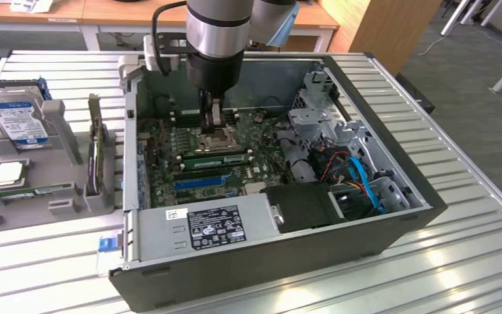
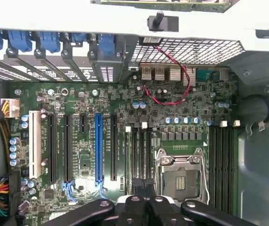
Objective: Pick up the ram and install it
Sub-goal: 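Press down the ram until it locks into place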
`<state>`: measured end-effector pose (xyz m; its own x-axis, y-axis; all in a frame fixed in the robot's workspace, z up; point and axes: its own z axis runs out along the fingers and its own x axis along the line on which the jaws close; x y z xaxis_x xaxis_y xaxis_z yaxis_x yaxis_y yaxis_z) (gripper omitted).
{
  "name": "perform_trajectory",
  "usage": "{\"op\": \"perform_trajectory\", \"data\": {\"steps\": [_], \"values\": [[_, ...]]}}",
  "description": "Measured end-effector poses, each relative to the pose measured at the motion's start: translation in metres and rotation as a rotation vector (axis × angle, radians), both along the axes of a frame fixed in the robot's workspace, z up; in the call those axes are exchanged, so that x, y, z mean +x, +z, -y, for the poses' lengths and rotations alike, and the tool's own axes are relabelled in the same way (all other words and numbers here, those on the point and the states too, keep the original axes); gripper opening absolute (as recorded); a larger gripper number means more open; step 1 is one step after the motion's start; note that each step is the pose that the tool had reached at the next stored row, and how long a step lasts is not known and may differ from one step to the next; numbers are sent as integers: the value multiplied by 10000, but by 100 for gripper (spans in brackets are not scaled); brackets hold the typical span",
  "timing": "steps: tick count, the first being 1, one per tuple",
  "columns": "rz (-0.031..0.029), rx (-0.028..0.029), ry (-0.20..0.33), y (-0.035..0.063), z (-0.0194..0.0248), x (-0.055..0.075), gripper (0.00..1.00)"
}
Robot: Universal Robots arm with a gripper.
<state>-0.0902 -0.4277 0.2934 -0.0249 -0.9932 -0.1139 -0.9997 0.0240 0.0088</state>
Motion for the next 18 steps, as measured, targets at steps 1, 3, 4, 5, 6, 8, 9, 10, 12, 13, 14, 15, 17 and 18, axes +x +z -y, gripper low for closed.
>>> {"op": "perform_trajectory", "data": {"steps": [1,3,4,5,6,8,9,10,12,13,14,15,17,18], "values": [[0,0,0,0,0,0,10],[-1,1,0,0,0,0,10],[-1,0,0,1,0,0,10],[-1,-1,1,1,0,0,10],[-2,0,1,1,1,1,10],[-11,0,2,1,1,16,10],[-24,0,1,1,1,26,10],[-41,0,1,1,1,37,10],[-79,-1,1,1,1,64,10],[-101,-1,1,1,1,79,10],[-124,0,1,1,1,96,10],[-150,-1,0,1,1,114,10],[-206,-1,0,1,2,155,10],[-234,-1,1,1,2,176,10]]}}
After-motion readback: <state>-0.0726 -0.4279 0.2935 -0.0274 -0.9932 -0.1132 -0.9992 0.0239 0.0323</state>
